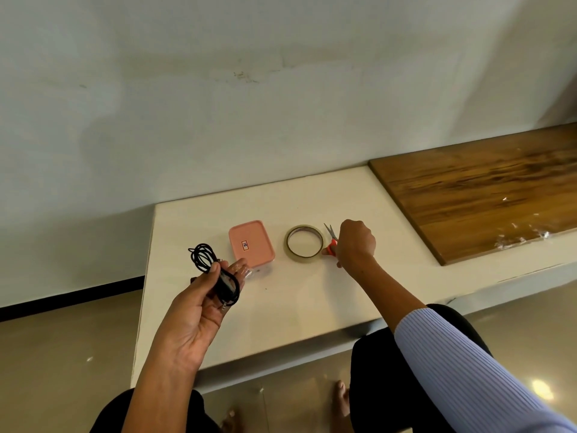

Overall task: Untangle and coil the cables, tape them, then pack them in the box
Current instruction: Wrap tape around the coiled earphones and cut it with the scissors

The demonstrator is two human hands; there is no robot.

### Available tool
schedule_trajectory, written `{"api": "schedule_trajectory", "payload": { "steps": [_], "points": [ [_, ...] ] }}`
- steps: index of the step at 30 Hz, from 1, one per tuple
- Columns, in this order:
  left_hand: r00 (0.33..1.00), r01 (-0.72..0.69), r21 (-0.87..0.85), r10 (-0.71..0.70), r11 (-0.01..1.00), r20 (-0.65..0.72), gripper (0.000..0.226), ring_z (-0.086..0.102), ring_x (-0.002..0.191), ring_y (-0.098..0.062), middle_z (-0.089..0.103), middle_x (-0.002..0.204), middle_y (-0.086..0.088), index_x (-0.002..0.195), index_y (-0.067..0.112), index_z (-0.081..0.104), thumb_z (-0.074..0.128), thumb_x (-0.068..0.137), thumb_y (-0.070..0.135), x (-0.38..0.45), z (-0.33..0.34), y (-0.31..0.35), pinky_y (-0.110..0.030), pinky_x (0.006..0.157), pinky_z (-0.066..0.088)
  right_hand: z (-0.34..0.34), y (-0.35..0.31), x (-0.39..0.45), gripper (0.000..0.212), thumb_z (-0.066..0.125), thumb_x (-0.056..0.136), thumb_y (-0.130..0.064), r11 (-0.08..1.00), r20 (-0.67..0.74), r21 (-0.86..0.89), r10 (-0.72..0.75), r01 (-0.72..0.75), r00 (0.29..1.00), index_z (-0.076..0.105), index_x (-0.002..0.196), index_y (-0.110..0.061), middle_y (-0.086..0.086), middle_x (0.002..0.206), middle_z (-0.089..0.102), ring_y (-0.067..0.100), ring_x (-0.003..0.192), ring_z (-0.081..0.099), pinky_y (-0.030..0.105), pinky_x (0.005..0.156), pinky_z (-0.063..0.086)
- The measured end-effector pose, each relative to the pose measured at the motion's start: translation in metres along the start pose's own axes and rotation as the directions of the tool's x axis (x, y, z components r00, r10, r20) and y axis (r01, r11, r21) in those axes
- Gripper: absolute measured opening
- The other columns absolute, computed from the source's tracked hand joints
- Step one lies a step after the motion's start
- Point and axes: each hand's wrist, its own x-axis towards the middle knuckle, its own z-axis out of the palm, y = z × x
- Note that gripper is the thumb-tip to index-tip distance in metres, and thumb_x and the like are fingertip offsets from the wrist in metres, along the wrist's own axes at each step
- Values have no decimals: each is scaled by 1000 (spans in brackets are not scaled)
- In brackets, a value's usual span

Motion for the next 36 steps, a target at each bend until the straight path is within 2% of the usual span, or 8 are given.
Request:
{"api": "schedule_trajectory", "payload": {
  "steps": [4, 7, 16, 21, 25, 29, 32, 36],
  "points": [
    [1000, 11, 5, -11, 1000, -19, 18, 71, 91, -28, 69, 103, -25, 74, 4, 73, 72, 61, 16, -1, 4, -1, -31, 66, 59, -2, -2, 3, 17, 72, 78, -5, 999, -49, -49, 3, -5, 999, 63, 92, -5, 5, 75, 54, 19, 71, 57, 26, 63, 45],
    [1000, 15, 19, -15, 1000, -26, 15, 70, 94, -28, 69, 104, -24, 67, 7, 75, 62, 72, 14, -2, 5, -2, -31, 70, 59, -2, -2, 5, 18, 70, 81, -9, 999, -28, -42, 16, -17, 999, 64, 96, -3, 8, 84, 64, 23, 81, 65, 28, 68, 52],
    [1000, 19, 45, -18, 999, -20, 12, 69, 96, -28, 69, 106, -23, 67, 8, 76, 70, 61, 16, -3, 8, -3, -31, 70, 59, -7, 1, 6, 20, 59, 85, 0, 1000, 61, 13, -11, 11, 998, 60, 104, 0, 13, 106, 64, 29, 96, 64, 29, 73, 48],
    [997, 29, 38, -26, 999, -77, 17, 64, 104, -29, 65, 113, -25, 84, 2, 68, 60, 74, 14, -1, 7, -3, -35, 77, 57, -11, 0, -4, 20, 58, 86, -1, 999, -2, -24, -30, 30, 1000, 58, 106, 1, 15, 105, 62, 28, 96, 62, 29, 75, 47],
    [997, 7, 40, -4, 999, -75, 20, 69, 95, -25, 73, 94, -16, 93, 2, 63, 62, 76, 13, -4, 10, -1, -33, 79, 56, -8, -7, -22, 13, 63, 84, -5, 987, -51, 7, -161, 162, 986, 65, 97, -3, 13, 99, 67, 28, 91, 65, 30, 75, 50],
    [997, 23, 46, -20, 999, -69, 16, 72, 84, -24, 71, 98, -20, 92, 2, 63, 50, 91, 11, -9, 13, -1, -32, 79, 56, -10, -24, -77, 24, 62, 89, -29, 786, 3, 487, -436, 380, 900, 72, 87, -7, 7, 81, 73, 18, 77, 69, 38, 77, 56],
    [998, 27, 89, -21, 996, -63, 16, 72, 83, -23, 72, 97, -19, 93, 3, 65, 51, 91, 10, -13, 17, -1, -30, 78, 57, -11, -32, -124, 36, 58, 86, -48, 567, 107, 805, -426, 173, 898, 69, 96, -15, 0, 90, 73, 11, 85, 70, 31, 77, 58],
    [999, 3, 172, 6, 985, -54, 18, 72, 78, -19, 74, 81, -10, 85, 7, 66, 50, 93, 11, -19, 17, 0, -26, 73, 56, -2, -37, -139, 36, 63, 85, -43, 364, 265, 924, -395, -115, 880, 68, 100, -10, 3, 94, 74, 11, 89, 70, 29, 79, 58]
  ]
}}
